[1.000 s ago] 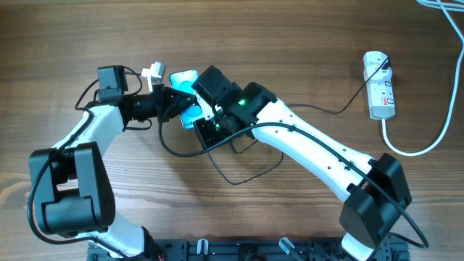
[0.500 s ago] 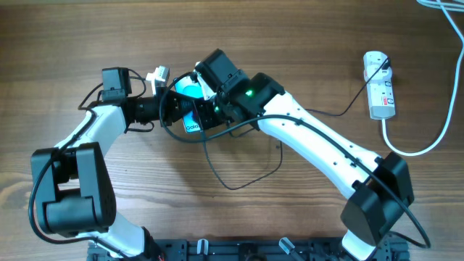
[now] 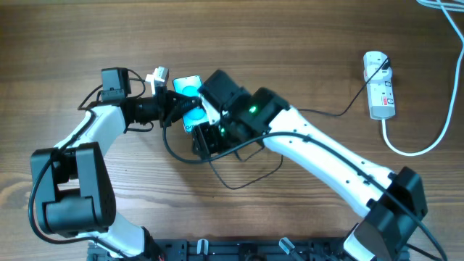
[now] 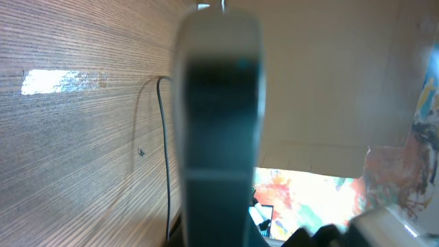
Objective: Plug charger to phone and switch on socket
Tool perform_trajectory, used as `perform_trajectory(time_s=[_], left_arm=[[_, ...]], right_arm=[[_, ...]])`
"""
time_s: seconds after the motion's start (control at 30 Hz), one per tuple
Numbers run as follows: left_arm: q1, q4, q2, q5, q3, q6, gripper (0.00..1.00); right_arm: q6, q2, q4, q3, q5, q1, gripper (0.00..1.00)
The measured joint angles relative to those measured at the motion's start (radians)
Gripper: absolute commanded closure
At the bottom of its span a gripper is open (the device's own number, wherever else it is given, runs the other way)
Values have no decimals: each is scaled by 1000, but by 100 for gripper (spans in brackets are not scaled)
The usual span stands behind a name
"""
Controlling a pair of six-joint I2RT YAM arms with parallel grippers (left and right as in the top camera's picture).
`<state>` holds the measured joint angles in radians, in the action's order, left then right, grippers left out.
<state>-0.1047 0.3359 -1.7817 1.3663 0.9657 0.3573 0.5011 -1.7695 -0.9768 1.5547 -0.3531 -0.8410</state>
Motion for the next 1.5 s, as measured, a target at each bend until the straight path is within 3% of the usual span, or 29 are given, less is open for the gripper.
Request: perform_trajectory(time_s=[0.27, 0.33, 0.6, 0.83, 0.97, 1.23, 1.4, 1.5], left_arm=[[0, 42, 0, 0, 0, 16, 96], [0, 42, 0, 0, 0, 16, 96], [21, 42, 0, 0, 0, 11, 96], [21, 42, 0, 0, 0, 9, 96], [21, 42, 0, 0, 0, -16, 96], [21, 42, 0, 0, 0, -34, 96], [21, 42, 0, 0, 0, -38, 96], [21, 42, 0, 2, 0, -38, 96]], right_arm=[[111, 0, 118, -90, 97, -47, 47], [118, 0, 138, -95, 103, -47, 55], [127, 0, 206, -96, 112, -47, 53], [123, 0, 171, -96, 112, -47, 56], [123, 0, 147, -96, 112, -47, 66], [127, 0, 121, -96, 111, -47, 75], [131, 0, 121, -96, 106, -47, 75], [132, 0, 121, -96, 106, -47, 84]])
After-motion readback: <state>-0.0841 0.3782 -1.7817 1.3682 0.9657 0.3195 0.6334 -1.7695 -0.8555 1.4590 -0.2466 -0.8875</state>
